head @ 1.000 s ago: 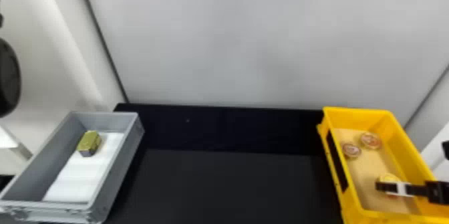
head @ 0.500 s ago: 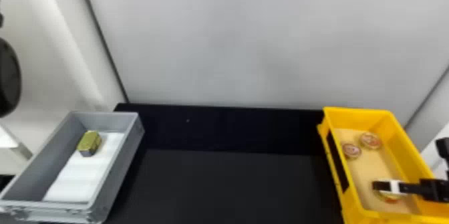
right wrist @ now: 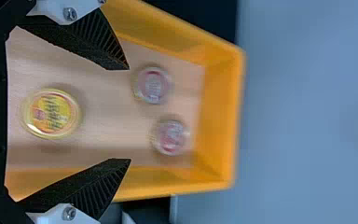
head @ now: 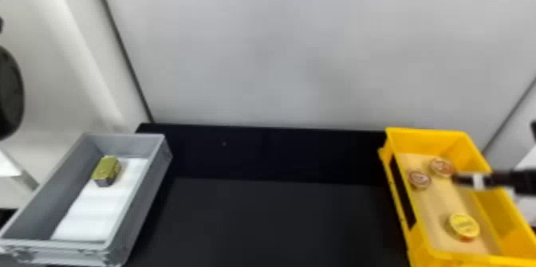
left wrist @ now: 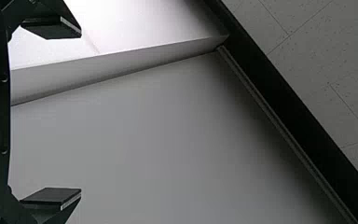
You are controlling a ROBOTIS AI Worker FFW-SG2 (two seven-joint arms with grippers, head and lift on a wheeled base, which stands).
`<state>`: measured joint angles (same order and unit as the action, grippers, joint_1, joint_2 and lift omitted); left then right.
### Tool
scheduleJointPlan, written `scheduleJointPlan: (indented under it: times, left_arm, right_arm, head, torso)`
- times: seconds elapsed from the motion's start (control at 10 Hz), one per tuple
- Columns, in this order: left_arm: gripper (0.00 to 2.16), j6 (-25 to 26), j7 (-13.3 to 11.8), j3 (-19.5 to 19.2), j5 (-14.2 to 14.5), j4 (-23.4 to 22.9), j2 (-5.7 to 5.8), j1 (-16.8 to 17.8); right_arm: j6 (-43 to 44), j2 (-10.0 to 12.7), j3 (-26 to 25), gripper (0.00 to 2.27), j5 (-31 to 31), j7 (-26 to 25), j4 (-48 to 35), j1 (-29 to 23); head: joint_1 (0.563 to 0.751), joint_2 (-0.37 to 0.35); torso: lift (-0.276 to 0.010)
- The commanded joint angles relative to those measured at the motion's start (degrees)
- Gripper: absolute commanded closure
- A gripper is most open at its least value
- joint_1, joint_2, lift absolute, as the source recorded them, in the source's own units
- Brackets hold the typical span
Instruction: Pick up the round yellow can and place it in the yellow rectangular box
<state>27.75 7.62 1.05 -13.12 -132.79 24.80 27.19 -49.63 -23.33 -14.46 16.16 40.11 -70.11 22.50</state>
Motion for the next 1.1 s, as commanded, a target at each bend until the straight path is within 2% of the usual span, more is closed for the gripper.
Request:
scheduleJointPlan:
  times: [0.0, 0.1, 0.2, 0.3, 0.4, 0.5, 0.6, 0.8, 0.9, 1.0]
  left_arm:
    - [0.09, 0.22, -0.06, 0.0, -0.07, -0.01, -0.01, 0.14]
    - [0.09, 0.48, -0.06, 0.0, 0.02, -0.01, 0.17, 0.14]
    - [0.09, 0.66, -0.06, -0.09, 0.02, -0.01, 0.26, 0.06]
    - [0.09, 0.66, -0.06, -0.53, 0.02, -0.1, 0.35, -0.12]
    - [0.09, 0.66, -0.06, -1.05, -0.07, -0.45, 0.79, -0.21]
    - [0.09, 0.57, 0.03, -2.2, -0.07, -1.06, 1.31, -0.56]
    - [0.09, 0.39, 0.11, -4.84, -0.15, -1.77, 1.67, -1.79]
    - [0.09, -1.01, 0.91, -8.53, -0.15, -2.82, 2.11, -4.16]
    - [0.09, -2.69, 1.34, -10.11, -0.15, -3.0, 1.75, -5.22]
    - [0.09, -3.04, 1.43, -11.52, -0.15, -3.35, 2.11, -6.1]
  right_arm:
    - [-4.19, 0.03, 0.14, 0.08, 8.11, 0.16, -24.02, 1.49]
    - [-4.98, 0.21, 0.93, 0.07, 13.65, -1.42, -33.69, 3.16]
    - [-4.27, 0.47, 1.89, 0.08, 14.35, -9.78, -42.3, 4.3]
    - [-0.4, 0.39, 4.0, 0.08, 14.53, -19.54, -48.89, 5.36]
    - [6.02, -0.32, 5.94, 0.11, 13.91, -26.75, -53.11, 7.03]
    - [13.4, -2.08, 8.57, 0.12, 11.8, -36.33, -55.84, 8.26]
    - [18.68, -4.01, 11.65, 0.13, 11.19, -42.49, -56.63, 11.07]
    - [26.94, -7.26, 16.48, 0.13, 11.01, -44.6, -55.66, 18.89]
    - [33.1, -7.96, 18.77, 0.12, 11.01, -46.62, -53.64, 21.44]
    - [36.26, -7.79, 20.44, 0.12, 11.01, -48.11, -51.79, 23.2]
  head:
    - [0.663, 0.054]
    - [0.663, 0.054]
    - [0.663, 0.054]
    - [0.663, 0.054]
    - [0.663, 0.054]
    - [0.663, 0.054]
    - [0.663, 0.054]
    - [0.663, 0.054]
    - [0.663, 0.054]
    - [0.663, 0.054]
  torso:
    - [-0.01]
    - [-0.01]
    - [-0.01]
    - [-0.01]
    - [-0.01]
    - [-0.01]
    - [-0.01]
    - [-0.01]
    - [-0.01]
    - [-0.01]
